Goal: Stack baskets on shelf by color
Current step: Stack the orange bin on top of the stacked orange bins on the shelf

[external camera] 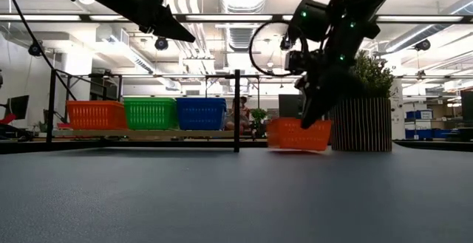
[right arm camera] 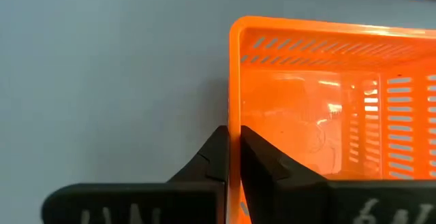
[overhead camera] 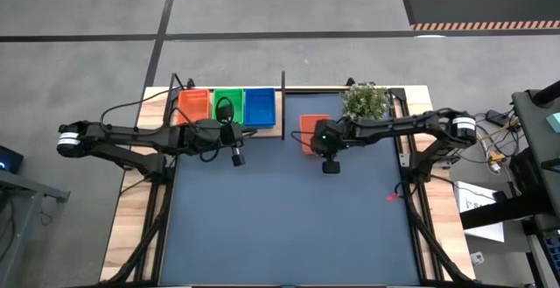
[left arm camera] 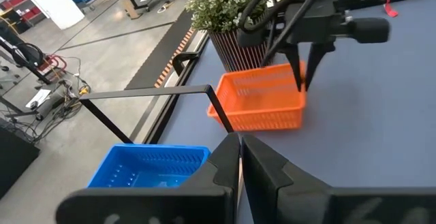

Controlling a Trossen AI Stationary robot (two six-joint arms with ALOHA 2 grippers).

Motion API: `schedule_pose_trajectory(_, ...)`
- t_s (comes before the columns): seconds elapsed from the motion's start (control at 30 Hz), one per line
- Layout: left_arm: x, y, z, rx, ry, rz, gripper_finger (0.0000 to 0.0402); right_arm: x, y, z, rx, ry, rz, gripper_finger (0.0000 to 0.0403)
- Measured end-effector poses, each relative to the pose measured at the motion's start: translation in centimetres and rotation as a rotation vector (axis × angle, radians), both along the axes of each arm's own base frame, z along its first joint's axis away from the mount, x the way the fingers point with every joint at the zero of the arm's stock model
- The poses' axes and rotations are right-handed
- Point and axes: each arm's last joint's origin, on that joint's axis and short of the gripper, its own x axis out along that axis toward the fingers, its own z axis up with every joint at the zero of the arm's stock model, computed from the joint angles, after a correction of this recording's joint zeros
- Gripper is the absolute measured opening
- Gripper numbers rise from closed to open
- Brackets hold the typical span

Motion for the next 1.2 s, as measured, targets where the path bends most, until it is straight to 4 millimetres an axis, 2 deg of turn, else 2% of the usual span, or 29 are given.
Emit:
schedule_pose_trajectory(0.17,0.0,0.0,0.1,0.000,-0.003,0.000,0.0002,1.0,2.1,0.2,0.024,-0.067,0.037,0.0014)
schedule_pose_trajectory(0.4,0.0,0.0,0.2,0.000,-0.006,0.000,0.0002,2.6,5.9,-0.9,0.078,-0.110,0.073,0.0013)
schedule_pose_trajectory(0.53,0.1,0.0,0.3,0.001,-0.020,0.000,0.0002,4.5,7.9,-1.1,0.091,-0.111,0.108,0.0013)
schedule_pose_trajectory(0.67,0.2,0.0,0.5,0.002,-0.040,0.000,0.0002,7.3,9.5,-1.6,0.079,-0.107,0.149,0.0013)
schedule_pose_trajectory(0.9,0.2,-0.2,0.5,-0.002,-0.039,-0.010,0.0002,12.1,10.3,-1.4,0.084,-0.126,0.132,0.0015)
schedule_pose_trajectory(1.03,0.2,-0.5,0.5,-0.003,-0.036,-0.026,0.0002,13.4,10.4,-1.3,0.074,-0.139,0.153,0.0037)
schedule_pose_trajectory(1.2,0.1,-0.9,0.6,-0.003,-0.040,-0.043,0.0002,14.1,10.3,-0.9,0.060,-0.157,0.171,0.0089)
